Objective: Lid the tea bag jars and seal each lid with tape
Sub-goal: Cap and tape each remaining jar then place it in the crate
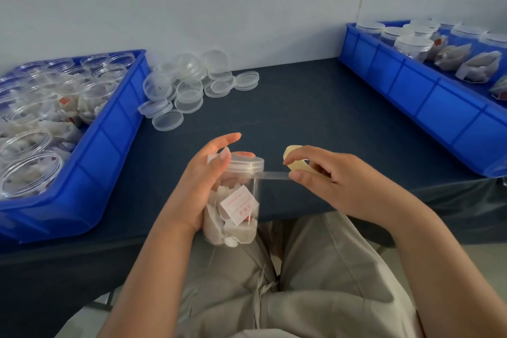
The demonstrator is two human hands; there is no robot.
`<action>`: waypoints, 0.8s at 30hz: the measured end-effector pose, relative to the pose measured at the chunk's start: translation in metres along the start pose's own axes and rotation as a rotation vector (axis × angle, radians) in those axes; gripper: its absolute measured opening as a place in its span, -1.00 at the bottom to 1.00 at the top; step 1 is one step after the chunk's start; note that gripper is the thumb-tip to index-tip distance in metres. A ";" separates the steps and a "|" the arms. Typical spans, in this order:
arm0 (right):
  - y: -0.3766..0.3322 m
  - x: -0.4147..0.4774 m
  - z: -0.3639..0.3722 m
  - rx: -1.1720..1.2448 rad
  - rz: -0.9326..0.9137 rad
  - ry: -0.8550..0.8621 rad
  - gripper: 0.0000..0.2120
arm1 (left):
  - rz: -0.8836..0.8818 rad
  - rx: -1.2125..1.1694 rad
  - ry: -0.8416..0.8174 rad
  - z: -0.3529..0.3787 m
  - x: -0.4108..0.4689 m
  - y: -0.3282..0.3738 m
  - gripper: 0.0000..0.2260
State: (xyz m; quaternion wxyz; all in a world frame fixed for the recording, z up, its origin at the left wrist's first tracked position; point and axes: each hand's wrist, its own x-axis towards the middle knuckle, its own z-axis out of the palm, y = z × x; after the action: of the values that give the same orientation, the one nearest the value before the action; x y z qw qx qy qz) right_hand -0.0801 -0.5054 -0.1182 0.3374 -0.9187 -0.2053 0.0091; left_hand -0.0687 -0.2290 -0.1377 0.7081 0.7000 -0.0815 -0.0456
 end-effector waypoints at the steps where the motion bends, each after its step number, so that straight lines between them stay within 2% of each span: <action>1: 0.002 0.001 0.002 0.009 0.010 -0.006 -0.72 | -0.019 -0.036 -0.034 0.000 -0.001 -0.002 -0.33; 9: -0.006 0.006 0.018 0.055 -0.039 0.061 -0.75 | -0.098 -0.368 -0.197 0.004 0.003 -0.003 -0.17; 12: -0.011 0.005 0.025 0.060 -0.031 0.071 -0.75 | -0.118 -0.408 -0.199 0.008 0.006 -0.007 -0.22; 14: -0.013 0.004 0.028 0.042 -0.027 0.108 -0.78 | -0.090 -0.333 -0.144 0.009 0.009 -0.007 -0.26; 16: -0.015 0.004 0.030 -0.015 -0.025 0.136 -0.80 | -0.023 -0.157 -0.067 0.008 0.011 -0.005 -0.26; 18: -0.016 0.005 0.031 -0.080 -0.014 0.156 -0.82 | 0.071 0.061 0.033 0.004 0.013 -0.001 -0.40; 20: -0.015 0.006 0.032 -0.088 0.006 0.180 -0.81 | 0.143 0.202 0.033 0.001 0.013 0.001 -0.49; 22: -0.015 0.007 0.035 -0.097 -0.011 0.210 -0.83 | 0.167 0.309 -0.041 0.002 0.010 0.003 -0.42; 24: -0.017 0.007 0.037 -0.139 -0.048 0.230 -0.84 | 0.198 0.432 -0.035 0.006 0.006 0.004 -0.23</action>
State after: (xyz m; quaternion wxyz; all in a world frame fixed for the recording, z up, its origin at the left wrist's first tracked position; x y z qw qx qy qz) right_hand -0.0858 -0.4677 -0.1354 0.2942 -0.9297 -0.1873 -0.1187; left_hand -0.0643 -0.2363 -0.1336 0.5413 0.8229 -0.1700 0.0304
